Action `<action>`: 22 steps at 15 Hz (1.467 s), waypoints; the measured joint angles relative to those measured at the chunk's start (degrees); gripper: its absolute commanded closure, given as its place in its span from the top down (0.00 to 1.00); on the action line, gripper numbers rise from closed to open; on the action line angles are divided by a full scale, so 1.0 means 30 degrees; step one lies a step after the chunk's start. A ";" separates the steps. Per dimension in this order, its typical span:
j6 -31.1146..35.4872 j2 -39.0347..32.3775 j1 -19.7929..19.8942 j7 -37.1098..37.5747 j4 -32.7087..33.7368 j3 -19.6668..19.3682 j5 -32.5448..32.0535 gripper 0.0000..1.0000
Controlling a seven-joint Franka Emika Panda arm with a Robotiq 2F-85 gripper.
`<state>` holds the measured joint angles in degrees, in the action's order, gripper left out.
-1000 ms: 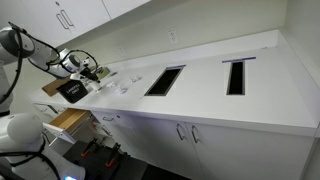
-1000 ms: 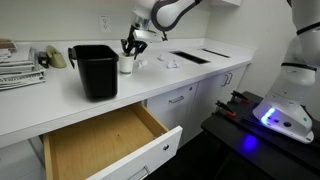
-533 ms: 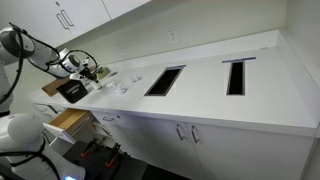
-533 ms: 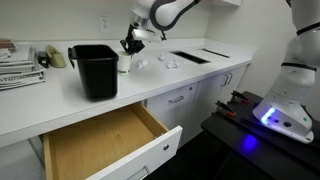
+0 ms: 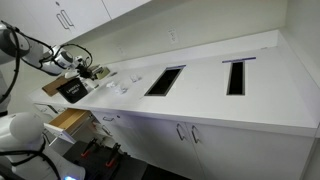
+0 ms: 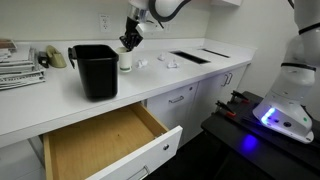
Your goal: Pick up the cup and pour its contents on the countertop.
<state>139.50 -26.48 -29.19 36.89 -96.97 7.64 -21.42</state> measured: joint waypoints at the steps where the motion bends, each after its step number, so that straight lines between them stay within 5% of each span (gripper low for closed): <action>1: -0.0556 0.0230 -0.0111 -0.0553 0.0126 -0.0006 -0.0488 0.03; 10: -0.1752 0.0611 -0.0553 -0.2101 0.0247 -0.0718 -0.8850 0.04; 16: -0.1547 0.0291 -0.0498 -0.2084 0.0167 -0.0821 -1.0024 0.01; 22: -0.3377 -0.0450 -0.1236 -0.2150 0.0085 -0.0325 -1.5595 0.01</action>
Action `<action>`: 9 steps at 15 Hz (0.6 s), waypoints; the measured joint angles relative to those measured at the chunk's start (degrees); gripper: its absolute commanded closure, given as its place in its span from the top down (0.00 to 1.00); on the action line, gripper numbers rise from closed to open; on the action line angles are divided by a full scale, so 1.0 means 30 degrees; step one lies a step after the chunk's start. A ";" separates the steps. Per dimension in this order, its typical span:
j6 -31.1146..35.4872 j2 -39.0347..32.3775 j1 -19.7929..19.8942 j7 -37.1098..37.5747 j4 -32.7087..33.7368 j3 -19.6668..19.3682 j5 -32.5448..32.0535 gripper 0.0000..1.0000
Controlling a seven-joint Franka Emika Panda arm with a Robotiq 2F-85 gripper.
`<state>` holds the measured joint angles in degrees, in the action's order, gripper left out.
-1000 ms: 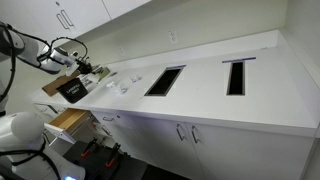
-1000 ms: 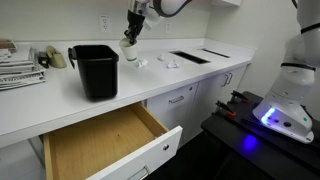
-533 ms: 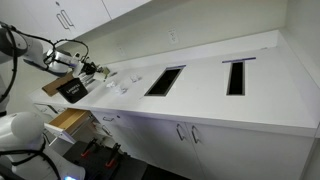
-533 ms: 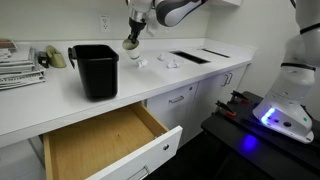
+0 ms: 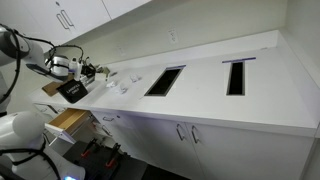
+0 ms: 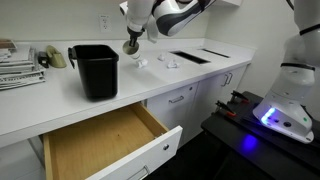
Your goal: Pick up the cup and pour its contents on the countertop.
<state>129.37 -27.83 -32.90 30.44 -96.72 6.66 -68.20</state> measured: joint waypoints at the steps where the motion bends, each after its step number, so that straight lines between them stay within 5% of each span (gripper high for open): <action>1: -0.0320 -0.0158 -0.0109 0.0000 -0.0027 0.0141 -0.0950 0.01; 9: -0.2418 -0.1168 -0.0406 0.0035 -0.0751 0.0683 -0.9377 0.01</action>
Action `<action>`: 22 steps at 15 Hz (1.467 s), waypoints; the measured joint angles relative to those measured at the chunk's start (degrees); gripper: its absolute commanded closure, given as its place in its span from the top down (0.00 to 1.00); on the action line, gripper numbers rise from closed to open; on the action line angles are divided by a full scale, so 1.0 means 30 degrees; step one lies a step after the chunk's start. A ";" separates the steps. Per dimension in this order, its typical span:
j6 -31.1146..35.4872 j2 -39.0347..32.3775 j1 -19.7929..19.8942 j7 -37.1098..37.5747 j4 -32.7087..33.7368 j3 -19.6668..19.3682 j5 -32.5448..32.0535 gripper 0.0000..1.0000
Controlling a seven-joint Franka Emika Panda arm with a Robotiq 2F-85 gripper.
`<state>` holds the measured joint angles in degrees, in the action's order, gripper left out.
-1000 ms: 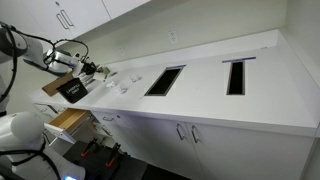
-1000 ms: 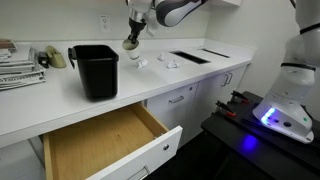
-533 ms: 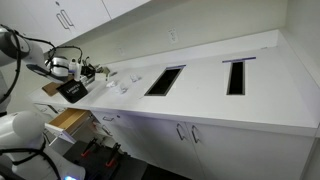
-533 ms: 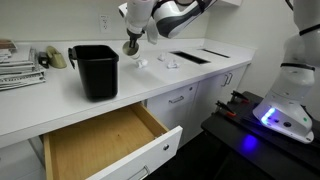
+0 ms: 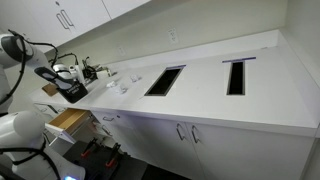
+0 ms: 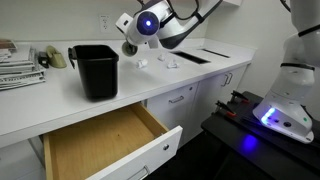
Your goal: Pick up the cup and pour its contents on the countertop.
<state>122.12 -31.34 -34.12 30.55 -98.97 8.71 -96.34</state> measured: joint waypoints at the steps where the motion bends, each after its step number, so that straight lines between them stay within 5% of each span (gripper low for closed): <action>1: -0.0297 -0.0035 0.0019 0.0018 -0.0129 0.0003 -0.1129 0.01; 12: -0.8341 -0.1587 0.0256 0.0068 -0.1882 0.0624 -1.1617 0.01; 16: -1.0476 -0.2587 0.0656 -0.0040 -0.1964 0.0959 -1.2623 0.01; 22: -1.0740 -0.2860 0.1841 -0.0037 -0.1663 0.2549 -1.1859 0.01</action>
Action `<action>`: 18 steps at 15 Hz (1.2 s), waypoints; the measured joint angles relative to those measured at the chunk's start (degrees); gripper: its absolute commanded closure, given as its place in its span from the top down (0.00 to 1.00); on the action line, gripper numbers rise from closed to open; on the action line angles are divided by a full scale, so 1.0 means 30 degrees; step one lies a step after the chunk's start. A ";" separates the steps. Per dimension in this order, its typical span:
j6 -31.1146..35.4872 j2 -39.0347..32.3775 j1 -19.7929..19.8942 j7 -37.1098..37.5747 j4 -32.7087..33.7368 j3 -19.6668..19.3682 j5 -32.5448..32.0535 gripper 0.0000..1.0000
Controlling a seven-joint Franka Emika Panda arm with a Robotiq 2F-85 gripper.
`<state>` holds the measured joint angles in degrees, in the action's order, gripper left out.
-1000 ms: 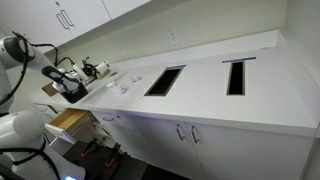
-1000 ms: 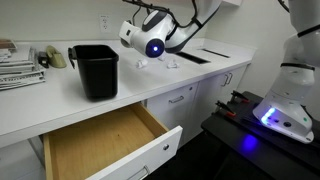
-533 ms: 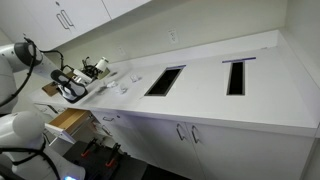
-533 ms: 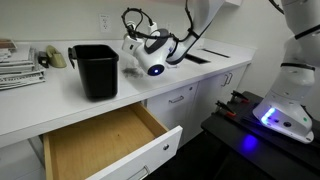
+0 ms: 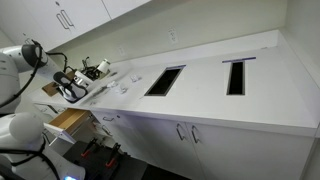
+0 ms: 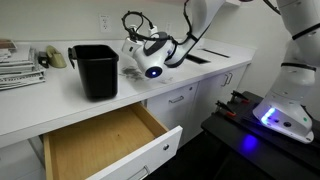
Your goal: Pick up the cup and pour its contents on the countertop.
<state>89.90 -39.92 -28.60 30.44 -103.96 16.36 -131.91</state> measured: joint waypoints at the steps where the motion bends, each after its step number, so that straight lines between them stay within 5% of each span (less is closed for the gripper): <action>1: 0.0001 0.0089 0.0260 0.0019 0.0160 0.0417 0.0519 0.01; 8: 0.1488 0.2262 0.1420 0.0164 0.0828 0.2632 0.5742 0.01; 18: 1.0113 0.5705 0.2892 0.1264 0.0918 0.2692 1.4070 0.01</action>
<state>120.24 -22.80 -19.92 34.23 -101.21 24.43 -89.70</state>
